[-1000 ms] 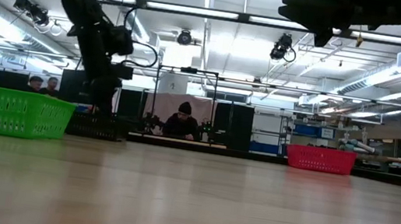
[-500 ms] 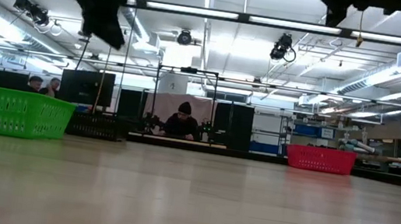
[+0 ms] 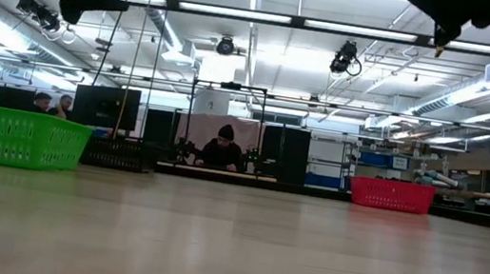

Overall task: Sort crayons
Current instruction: Return to Home Position

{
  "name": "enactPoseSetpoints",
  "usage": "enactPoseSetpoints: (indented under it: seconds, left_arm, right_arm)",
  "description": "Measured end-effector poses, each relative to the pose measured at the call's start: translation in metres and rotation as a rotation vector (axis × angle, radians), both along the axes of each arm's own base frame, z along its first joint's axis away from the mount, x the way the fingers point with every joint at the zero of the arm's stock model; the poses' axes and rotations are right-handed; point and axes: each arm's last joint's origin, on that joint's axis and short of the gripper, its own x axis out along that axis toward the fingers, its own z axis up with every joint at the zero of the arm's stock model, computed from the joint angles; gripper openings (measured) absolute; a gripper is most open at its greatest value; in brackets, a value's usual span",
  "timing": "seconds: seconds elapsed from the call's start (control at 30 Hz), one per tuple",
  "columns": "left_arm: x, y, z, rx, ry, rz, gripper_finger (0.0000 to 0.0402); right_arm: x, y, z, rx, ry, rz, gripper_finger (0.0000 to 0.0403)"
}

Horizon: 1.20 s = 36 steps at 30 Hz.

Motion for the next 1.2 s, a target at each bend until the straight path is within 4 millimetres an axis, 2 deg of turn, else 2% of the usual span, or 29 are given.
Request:
enactPoseSetpoints:
  seconds: [0.23,0.43,0.63,0.73,0.83,1.0,1.13,1.2]
  left_arm:
    - [-0.005,-0.013,-0.031,0.044,-0.14,-0.088,0.018]
    - [-0.006,-0.019,-0.065,0.064,-0.19,-0.085,0.018]
    - [0.004,-0.025,-0.076,0.073,-0.266,-0.161,0.018]
    - [0.008,-0.029,-0.084,0.1,-0.338,-0.196,0.018]
    - [0.011,-0.034,-0.093,0.109,-0.344,-0.221,0.018]
    - [0.012,-0.04,-0.097,0.161,-0.282,-0.222,0.018]
    - [0.012,-0.044,-0.097,0.211,-0.27,-0.253,0.018]
    - [0.012,-0.045,-0.097,0.238,-0.264,-0.267,0.018]
  right_arm:
    - [-0.02,-0.01,-0.034,0.028,-0.037,-0.243,0.0132]
    - [-0.035,-0.012,-0.054,0.098,-0.091,-0.257,0.0132]
    - [-0.043,-0.013,-0.077,0.149,-0.059,-0.265,0.0132]
    - [-0.043,-0.015,-0.09,0.168,-0.038,-0.313,0.0132]
    - [-0.041,-0.013,-0.1,0.161,-0.013,-0.277,0.0129]
    - [-0.036,-0.007,-0.105,0.114,-0.007,-0.063,0.0088]
    - [-0.035,-0.006,-0.106,0.102,0.009,-0.058,0.0018]
    - [-0.035,-0.007,-0.106,0.077,0.013,-0.088,0.0009]
